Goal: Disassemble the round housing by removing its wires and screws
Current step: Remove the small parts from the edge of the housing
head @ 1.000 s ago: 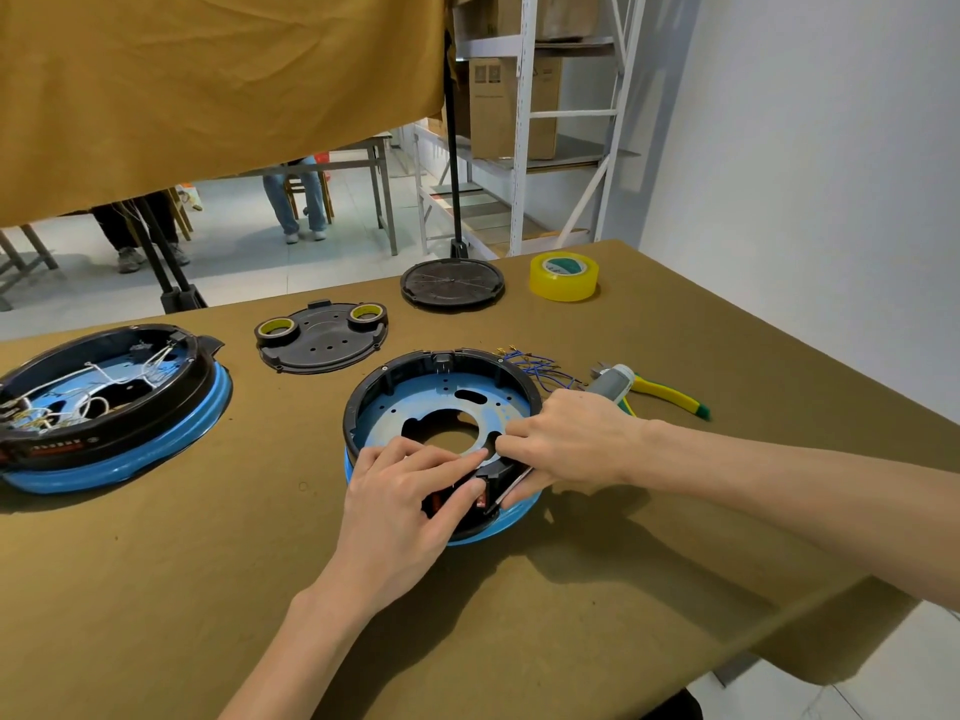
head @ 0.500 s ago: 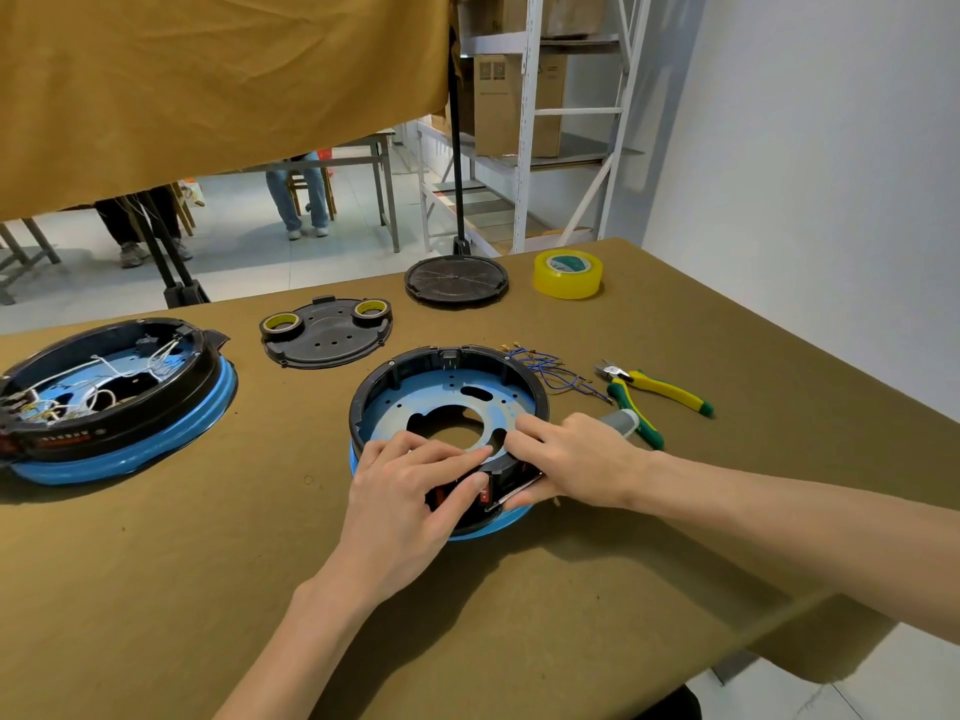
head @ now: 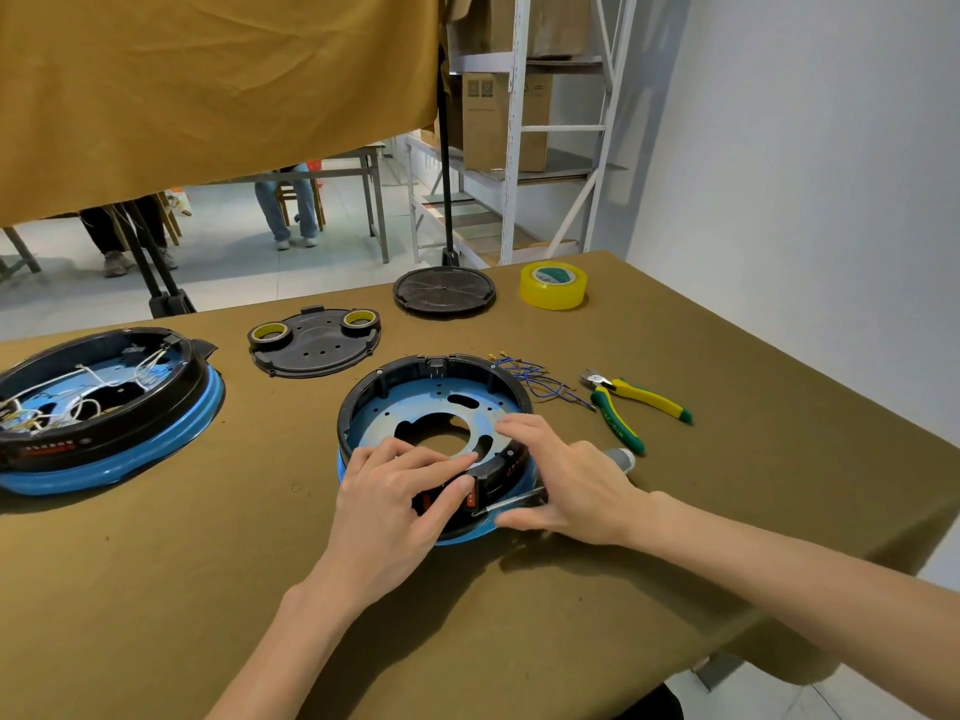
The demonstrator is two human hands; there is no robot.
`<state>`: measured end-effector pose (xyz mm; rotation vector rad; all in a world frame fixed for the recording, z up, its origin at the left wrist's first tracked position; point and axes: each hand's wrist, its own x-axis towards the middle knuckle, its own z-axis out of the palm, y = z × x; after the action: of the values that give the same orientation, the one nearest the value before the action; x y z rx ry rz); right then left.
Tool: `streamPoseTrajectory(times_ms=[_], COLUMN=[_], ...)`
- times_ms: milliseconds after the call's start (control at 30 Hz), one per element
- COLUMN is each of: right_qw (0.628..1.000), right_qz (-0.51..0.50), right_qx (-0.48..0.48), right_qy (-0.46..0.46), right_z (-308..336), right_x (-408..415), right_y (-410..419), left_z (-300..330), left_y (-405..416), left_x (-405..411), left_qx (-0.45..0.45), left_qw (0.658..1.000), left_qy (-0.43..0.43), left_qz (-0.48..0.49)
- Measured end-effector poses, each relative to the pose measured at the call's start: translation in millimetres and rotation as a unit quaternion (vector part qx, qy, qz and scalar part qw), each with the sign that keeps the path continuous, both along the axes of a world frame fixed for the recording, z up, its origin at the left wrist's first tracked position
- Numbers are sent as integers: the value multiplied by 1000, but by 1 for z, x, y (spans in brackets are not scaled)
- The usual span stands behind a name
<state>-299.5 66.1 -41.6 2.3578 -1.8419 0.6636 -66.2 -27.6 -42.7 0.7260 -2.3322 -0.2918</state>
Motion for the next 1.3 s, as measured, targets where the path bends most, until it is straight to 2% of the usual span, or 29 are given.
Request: streamPoseTrajectory(times_ms=[133, 233, 300, 433, 600, 700, 867, 967, 1133, 1300], right_qw=[996, 994, 995, 996, 996, 997, 995, 992, 991, 994], right_qz=[-65, -105, -100, -79, -44, -34, -55, -59, -119, -99], right_qx=[-57, -21, 23, 47, 74, 59, -33, -26, -27, -17], right_qy=[-23, -31, -17, -6, -38, -35, -81, -107, -62, -33], right_z=[-5, -4, -7, -10, -2, -2, 14, 23, 23, 19], right_x=[-12, -21, -23, -21, -17, -15, 11, 39, 62, 69], right_y=[26, 34, 34, 28, 24, 28, 29, 21, 11, 14], left_z=[1, 1, 1, -1, -3, -3, -3, -2, 0, -2], left_y=[2, 3, 3, 2, 1, 0, -2, -2, -1, -3], left_x=[0, 0, 0, 0, 0, 0, 2, 4, 6, 7], left_qx=[4, 8, 9, 7, 5, 1, -3, -14, -7, -6], left_qw=[1000, 1000, 1000, 1000, 1000, 1000, 1000, 1000, 1000, 1000], left_qy=[7, 14, 17, 14, 13, 10, 0, 2, 8, 7], left_qz=[0, 1, 1, 3, 3, 1, -5, -8, -19, -19])
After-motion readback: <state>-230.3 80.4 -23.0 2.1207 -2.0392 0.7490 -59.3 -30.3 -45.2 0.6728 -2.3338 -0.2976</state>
